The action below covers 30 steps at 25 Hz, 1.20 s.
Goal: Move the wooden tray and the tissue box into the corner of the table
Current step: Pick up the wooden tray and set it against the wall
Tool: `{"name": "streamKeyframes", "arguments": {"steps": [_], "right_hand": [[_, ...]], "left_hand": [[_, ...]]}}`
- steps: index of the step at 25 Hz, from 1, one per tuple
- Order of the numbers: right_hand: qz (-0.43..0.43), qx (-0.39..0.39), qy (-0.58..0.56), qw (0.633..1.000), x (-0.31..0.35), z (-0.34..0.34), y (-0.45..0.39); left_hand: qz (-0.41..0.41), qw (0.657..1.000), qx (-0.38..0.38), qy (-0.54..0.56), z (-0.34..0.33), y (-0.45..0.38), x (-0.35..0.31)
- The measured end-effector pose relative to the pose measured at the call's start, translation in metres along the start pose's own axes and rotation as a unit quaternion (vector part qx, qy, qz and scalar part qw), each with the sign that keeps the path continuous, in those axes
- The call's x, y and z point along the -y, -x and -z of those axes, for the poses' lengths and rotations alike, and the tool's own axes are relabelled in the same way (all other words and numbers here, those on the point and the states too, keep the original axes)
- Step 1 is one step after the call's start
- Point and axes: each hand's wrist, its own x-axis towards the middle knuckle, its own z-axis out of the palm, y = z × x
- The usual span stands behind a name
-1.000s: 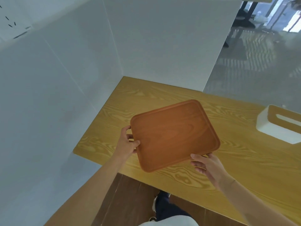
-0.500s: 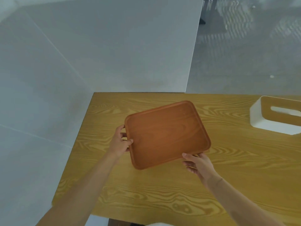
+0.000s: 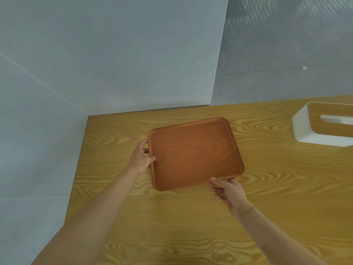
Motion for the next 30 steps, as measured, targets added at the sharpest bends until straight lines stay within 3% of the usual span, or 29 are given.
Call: {"name": "streamKeyframes", "arguments": {"steps": [14,25,30], "right_hand": [[-0.057,-0.056,-0.018,0.997,-0.001,-0.059,-0.048],[-0.098,-0.047,0.089,0.990,0.018,-0.051,-0.055],[-0.105,-0.043,0.206,0.972,0.024,-0.052,-0.052]], "left_hand": [[-0.036,0.996,0.014,-0.086,0.022,-0.103,0.005],[-0.084,0.977,-0.052,-0.191,0.010,-0.100,0.005],[-0.107,0.966,-0.071,-0.226,0.015,-0.092,0.005]]}}
